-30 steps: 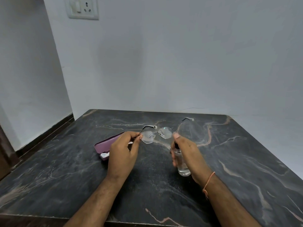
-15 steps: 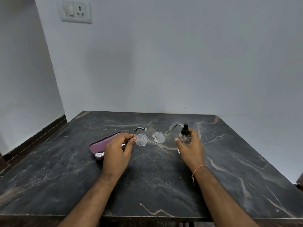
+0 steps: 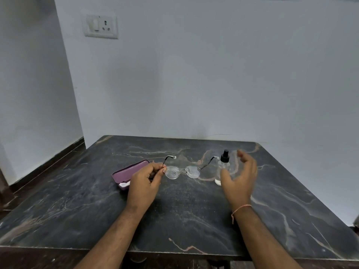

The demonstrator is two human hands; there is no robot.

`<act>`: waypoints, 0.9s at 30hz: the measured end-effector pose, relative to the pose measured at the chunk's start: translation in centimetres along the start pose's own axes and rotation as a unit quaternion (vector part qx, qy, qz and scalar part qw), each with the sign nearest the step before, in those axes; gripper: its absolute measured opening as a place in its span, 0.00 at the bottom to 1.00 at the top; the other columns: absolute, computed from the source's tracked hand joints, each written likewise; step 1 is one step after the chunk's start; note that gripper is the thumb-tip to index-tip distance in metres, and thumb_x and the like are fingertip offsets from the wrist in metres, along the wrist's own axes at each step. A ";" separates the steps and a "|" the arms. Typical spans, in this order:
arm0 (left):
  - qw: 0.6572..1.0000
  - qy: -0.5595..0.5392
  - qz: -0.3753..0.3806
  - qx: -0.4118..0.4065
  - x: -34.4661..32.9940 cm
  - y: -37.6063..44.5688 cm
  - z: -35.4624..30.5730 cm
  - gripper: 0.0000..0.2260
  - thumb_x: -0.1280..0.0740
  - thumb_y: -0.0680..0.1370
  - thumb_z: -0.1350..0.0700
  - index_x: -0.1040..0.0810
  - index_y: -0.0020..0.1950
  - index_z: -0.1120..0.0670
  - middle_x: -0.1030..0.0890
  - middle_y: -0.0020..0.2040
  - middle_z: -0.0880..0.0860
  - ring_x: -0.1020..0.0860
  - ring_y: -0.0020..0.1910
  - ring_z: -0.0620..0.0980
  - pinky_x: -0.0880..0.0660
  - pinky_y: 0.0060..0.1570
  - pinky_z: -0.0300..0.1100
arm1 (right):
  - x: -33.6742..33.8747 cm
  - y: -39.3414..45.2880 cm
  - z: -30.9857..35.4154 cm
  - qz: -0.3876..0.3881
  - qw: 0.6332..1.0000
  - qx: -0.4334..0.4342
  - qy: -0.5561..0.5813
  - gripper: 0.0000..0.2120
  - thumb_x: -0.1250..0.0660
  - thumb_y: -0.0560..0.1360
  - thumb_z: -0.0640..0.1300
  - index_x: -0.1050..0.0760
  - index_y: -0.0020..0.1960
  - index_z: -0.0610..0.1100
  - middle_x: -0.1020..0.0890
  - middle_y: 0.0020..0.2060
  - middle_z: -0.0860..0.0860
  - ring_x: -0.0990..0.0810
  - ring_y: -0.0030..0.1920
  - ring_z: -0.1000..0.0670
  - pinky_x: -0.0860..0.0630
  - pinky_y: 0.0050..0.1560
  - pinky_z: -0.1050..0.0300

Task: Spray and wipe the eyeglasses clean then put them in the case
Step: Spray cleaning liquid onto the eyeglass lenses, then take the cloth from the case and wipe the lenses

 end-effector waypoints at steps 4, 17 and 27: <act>1.000 0.014 0.000 -0.003 0.2 -0.2 -0.7 0.05 0.25 0.82 0.57 0.11 0.56 0.50 0.11 0.48 0.39 0.13 0.46 0.43 0.13 0.47 0.51 | 0.2 -2.1 0.9 0.154 0.984 0.010 0.085 0.26 0.25 0.76 0.34 0.24 0.69 0.55 0.21 0.47 0.51 0.23 0.38 0.53 0.23 0.37 0.59; 0.991 0.082 0.079 -0.064 2.7 -1.7 -1.7 0.12 0.24 0.81 0.61 0.14 0.60 0.46 0.12 0.51 0.37 0.13 0.53 0.38 0.16 0.54 0.36 | 0.7 -2.7 -0.1 0.232 0.972 0.035 -0.022 0.08 0.20 0.76 0.46 0.11 0.54 0.52 0.12 0.42 0.62 0.14 0.41 0.58 0.19 0.45 0.64; 0.963 0.207 0.124 -0.122 3.1 -1.6 -1.3 0.08 0.21 0.78 0.60 0.11 0.55 0.50 0.15 0.52 0.43 0.17 0.50 0.39 0.18 0.52 0.36 | 0.2 -3.0 -0.6 0.282 0.957 0.004 -0.063 0.10 0.19 0.74 0.44 0.11 0.54 0.54 0.11 0.43 0.63 0.13 0.42 0.60 0.15 0.51 0.60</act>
Point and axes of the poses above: each hand's wrist, its own y-axis towards the middle knuckle, its own x-axis out of the back of the hand, z = x × y, the point moved 1 cm from there along y, towards the middle knuckle
